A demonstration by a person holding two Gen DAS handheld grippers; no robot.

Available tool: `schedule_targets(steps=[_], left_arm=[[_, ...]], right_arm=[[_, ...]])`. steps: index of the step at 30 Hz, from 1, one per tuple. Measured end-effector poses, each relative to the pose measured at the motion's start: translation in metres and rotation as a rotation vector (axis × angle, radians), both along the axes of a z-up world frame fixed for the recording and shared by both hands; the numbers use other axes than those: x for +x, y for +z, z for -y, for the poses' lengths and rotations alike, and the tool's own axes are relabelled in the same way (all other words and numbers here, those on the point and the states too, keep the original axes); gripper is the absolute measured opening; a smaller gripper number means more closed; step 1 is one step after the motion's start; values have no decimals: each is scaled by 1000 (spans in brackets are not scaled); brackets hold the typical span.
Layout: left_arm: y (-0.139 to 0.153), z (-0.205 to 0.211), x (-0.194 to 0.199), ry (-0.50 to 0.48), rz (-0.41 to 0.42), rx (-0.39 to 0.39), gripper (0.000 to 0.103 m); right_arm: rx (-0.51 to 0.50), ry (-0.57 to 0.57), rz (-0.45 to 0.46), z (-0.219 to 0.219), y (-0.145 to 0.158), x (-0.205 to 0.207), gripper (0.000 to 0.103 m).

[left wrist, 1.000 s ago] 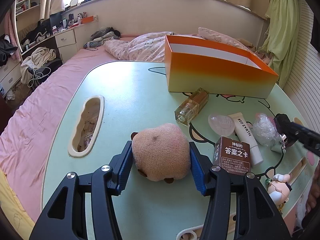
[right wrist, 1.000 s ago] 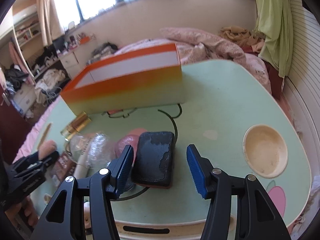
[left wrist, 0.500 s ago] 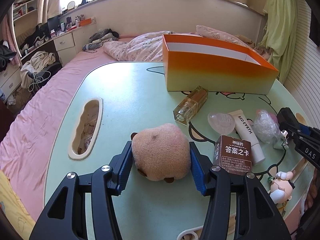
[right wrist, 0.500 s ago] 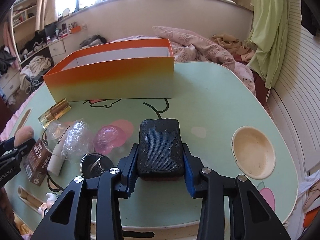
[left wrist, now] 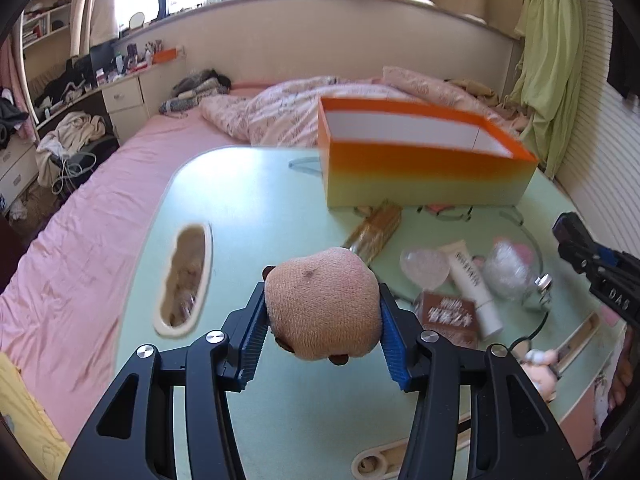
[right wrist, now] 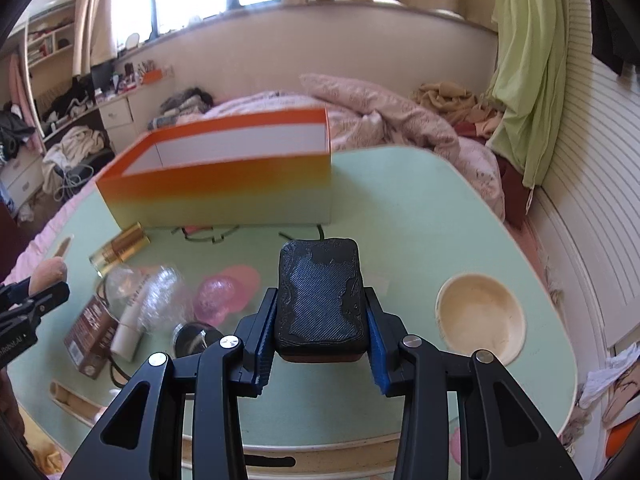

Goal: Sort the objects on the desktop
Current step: 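Lower the plush bear and black case into the orange box and open both grippers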

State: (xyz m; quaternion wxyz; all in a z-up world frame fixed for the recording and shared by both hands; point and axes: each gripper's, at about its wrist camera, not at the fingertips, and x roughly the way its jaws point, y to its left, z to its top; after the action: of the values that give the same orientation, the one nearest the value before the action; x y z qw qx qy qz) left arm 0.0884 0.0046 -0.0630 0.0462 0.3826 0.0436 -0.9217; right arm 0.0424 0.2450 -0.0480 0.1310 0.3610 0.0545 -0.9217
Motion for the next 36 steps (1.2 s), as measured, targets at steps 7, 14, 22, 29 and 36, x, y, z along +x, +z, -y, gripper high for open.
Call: schedule_targets(steps=[7, 14, 22, 29, 36], left_arm=[[48, -10, -27, -104, -55, 45, 52], [97, -25, -92, -217, -93, 73, 52], [69, -33, -181, -230, 47, 102, 52], [30, -26, -213, -186, 145, 98, 52], [18, -22, -219, -189, 194, 122, 54]], right_arm=[[-26, 52, -39, 12, 27, -13, 38], [-83, 134, -73, 37, 66, -55, 38], [-57, 158, 32, 72, 57, -136, 38], [-38, 166, 111, 83, 29, -168, 38], [-67, 135, 102, 79, 20, -171, 47]])
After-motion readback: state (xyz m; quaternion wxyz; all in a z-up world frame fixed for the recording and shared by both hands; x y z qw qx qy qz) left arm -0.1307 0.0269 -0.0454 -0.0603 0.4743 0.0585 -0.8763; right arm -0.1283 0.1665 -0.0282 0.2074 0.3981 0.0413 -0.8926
